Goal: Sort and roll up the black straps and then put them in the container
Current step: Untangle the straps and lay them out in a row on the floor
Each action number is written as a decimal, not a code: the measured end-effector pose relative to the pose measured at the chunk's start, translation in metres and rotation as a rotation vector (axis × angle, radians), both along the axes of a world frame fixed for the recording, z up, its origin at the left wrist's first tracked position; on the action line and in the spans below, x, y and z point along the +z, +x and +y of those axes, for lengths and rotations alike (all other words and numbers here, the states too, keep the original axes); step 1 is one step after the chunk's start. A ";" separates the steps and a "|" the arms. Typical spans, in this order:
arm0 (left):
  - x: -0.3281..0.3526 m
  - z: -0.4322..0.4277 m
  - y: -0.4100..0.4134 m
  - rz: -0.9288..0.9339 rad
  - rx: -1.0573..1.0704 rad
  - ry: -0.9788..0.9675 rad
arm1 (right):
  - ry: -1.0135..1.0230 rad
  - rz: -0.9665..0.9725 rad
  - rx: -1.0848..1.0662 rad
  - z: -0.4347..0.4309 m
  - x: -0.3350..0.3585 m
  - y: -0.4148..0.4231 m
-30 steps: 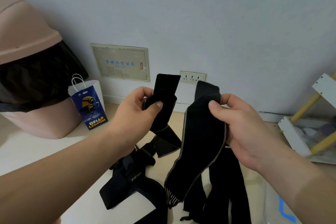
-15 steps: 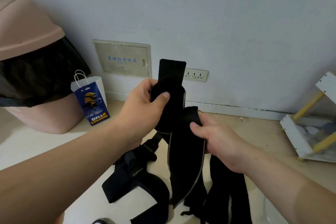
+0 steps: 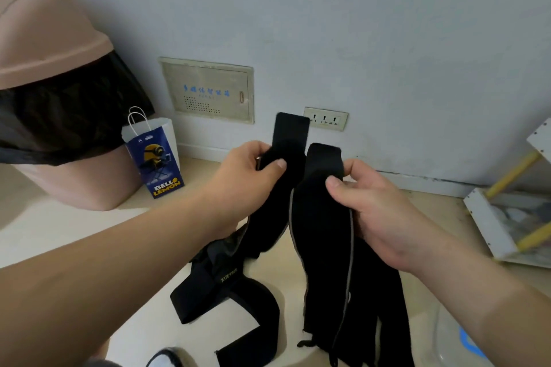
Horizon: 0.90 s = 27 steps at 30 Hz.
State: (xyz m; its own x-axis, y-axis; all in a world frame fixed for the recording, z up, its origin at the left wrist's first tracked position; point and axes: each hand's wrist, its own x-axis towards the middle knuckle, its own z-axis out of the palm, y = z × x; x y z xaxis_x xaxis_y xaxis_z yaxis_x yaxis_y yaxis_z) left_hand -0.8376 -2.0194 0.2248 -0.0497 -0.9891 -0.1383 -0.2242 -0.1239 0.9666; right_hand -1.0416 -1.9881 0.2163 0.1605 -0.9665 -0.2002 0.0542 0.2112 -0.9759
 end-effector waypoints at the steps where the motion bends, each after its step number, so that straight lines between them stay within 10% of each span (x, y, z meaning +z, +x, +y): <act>1: -0.001 0.001 -0.001 -0.012 -0.027 0.000 | -0.024 -0.008 -0.013 0.000 0.002 0.000; 27: 0.002 0.015 -0.012 0.195 -0.352 0.119 | -0.059 -0.017 -0.359 0.001 0.008 -0.003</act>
